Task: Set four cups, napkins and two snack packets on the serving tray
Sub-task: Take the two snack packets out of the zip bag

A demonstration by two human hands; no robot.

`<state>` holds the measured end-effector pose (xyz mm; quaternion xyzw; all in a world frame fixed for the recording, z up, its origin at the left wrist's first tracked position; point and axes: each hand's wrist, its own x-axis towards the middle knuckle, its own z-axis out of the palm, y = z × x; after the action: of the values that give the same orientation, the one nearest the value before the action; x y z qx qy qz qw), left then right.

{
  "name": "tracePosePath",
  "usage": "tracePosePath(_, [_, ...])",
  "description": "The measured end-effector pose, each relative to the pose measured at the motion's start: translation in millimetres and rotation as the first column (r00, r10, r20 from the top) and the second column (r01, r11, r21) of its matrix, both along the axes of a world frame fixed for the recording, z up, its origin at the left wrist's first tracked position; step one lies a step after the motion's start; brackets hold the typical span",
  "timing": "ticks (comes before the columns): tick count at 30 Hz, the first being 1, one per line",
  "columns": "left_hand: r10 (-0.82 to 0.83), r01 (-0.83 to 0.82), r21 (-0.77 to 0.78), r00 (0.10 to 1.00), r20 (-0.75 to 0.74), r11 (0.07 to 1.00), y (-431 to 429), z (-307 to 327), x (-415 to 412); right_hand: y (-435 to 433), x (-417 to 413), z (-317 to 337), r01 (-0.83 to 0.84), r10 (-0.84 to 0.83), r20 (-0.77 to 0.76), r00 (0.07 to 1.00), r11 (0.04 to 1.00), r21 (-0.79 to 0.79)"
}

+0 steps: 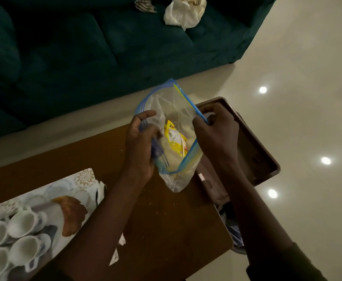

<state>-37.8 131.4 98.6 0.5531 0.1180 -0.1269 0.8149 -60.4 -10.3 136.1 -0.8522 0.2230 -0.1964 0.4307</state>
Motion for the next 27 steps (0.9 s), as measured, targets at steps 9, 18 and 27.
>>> tracePosePath(9, [-0.179,0.066,0.606,0.975,0.128,0.793,67.4,-42.6,-40.2,53.3,-50.9,-40.8,-0.181,0.161,-0.522,0.838,0.983,0.014])
tracePosePath(18, [-0.285,0.085,0.663,0.937,0.2,0.744,77.2,-45.2,-35.5,114.9,-19.8,-11.1,-0.338,0.393,-0.252,0.884,0.911,0.235])
tracePosePath(27, [-0.263,0.136,0.56,0.953,0.152,0.817,78.4,-37.7,-49.4,105.5,11.0,-74.7,-0.427,0.417,-0.798,0.434,0.876,0.225])
